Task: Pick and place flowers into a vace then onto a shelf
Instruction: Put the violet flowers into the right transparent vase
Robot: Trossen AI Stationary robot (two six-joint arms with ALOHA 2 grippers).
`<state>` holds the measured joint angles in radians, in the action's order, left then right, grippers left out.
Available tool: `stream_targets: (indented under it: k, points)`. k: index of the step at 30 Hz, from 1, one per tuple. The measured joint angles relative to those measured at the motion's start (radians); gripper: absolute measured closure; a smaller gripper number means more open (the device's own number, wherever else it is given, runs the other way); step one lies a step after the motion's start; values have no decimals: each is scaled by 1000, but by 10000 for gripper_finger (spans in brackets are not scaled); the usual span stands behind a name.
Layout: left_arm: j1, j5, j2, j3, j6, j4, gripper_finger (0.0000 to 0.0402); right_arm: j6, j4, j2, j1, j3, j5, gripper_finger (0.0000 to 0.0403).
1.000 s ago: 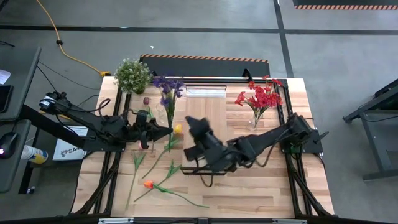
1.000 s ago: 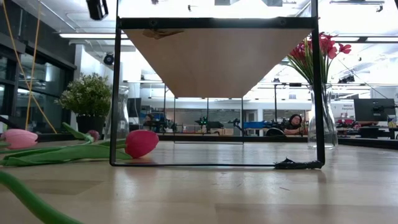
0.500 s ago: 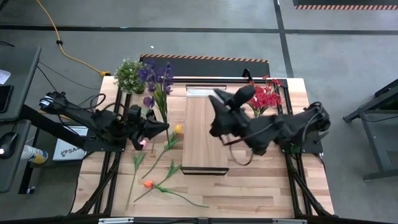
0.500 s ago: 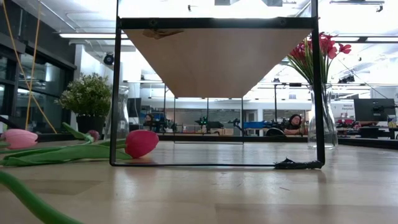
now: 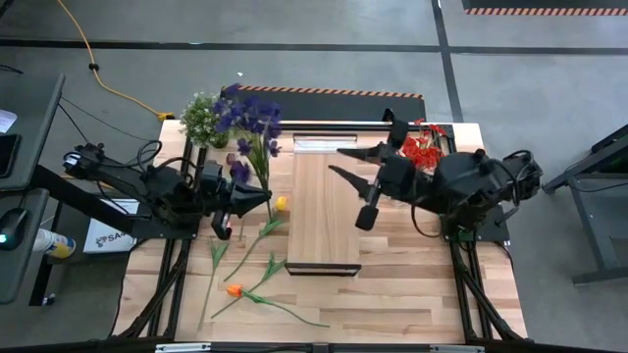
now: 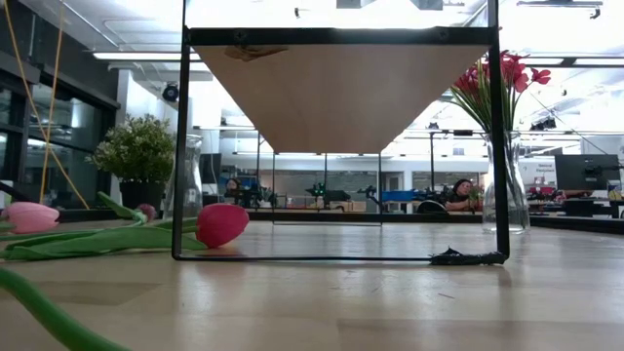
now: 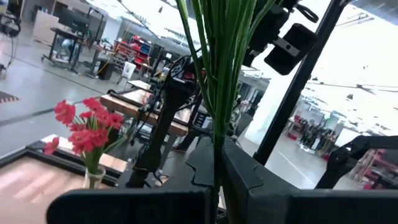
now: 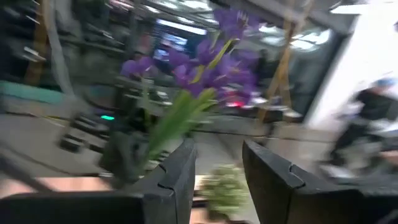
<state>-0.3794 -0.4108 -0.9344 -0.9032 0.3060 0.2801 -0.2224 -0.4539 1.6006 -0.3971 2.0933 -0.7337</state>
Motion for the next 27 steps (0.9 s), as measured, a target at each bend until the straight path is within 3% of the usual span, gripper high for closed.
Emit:
stream_targets:
  k: [8, 14, 27]
  points:
    - [0, 0, -68, -81, -66, -3, 358, 278, -111, 9, 72, -1, 299, 279]
    - [0, 2, -100, -114, -74, -23, 358, 374, -115, 26, 125, -1, 476, 279]
    - [0, 12, -129, -137, -104, -22, 358, 443, -88, 85, 206, -1, 668, 279]
